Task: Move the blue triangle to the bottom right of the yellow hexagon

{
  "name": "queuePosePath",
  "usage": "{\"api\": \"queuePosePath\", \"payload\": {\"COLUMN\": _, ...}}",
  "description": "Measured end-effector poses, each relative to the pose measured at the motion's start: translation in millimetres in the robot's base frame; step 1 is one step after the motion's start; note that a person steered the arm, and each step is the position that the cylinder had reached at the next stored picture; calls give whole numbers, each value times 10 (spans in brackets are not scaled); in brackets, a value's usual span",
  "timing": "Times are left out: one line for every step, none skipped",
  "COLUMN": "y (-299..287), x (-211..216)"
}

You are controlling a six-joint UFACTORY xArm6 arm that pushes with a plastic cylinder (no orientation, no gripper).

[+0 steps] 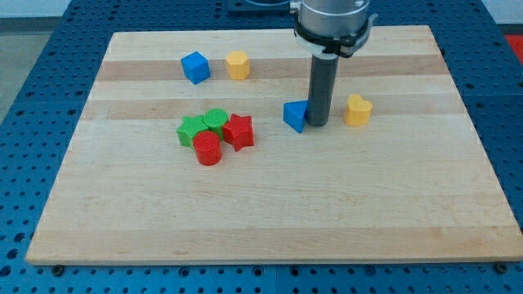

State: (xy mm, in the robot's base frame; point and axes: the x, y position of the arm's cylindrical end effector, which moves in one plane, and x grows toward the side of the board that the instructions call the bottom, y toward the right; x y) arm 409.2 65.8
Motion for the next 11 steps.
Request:
{"api": "queuePosePath", "payload": {"y": -62, "x": 0}}
{"api": "queuePosePath", "payload": {"y": -62, "x": 270}}
{"api": "queuePosePath", "payload": {"y": -63, "x": 450}}
{"api": "queuePosePath", "payload": {"y": -68, "x": 347}}
{"api": "queuePosePath", "payload": {"y": -135, "x": 154}}
{"api": "queuePosePath", "payload": {"y": -393, "x": 103}}
{"api": "queuePosePath", "payload": {"y": -609, "x": 76}}
{"api": "queuePosePath", "payload": {"y": -648, "x": -57}}
{"api": "queuePosePath", "payload": {"y": -651, "x": -242}}
{"api": "queuePosePath", "payload": {"y": -669, "x": -363}}
{"api": "queuePosePath", "payload": {"y": -669, "x": -494}}
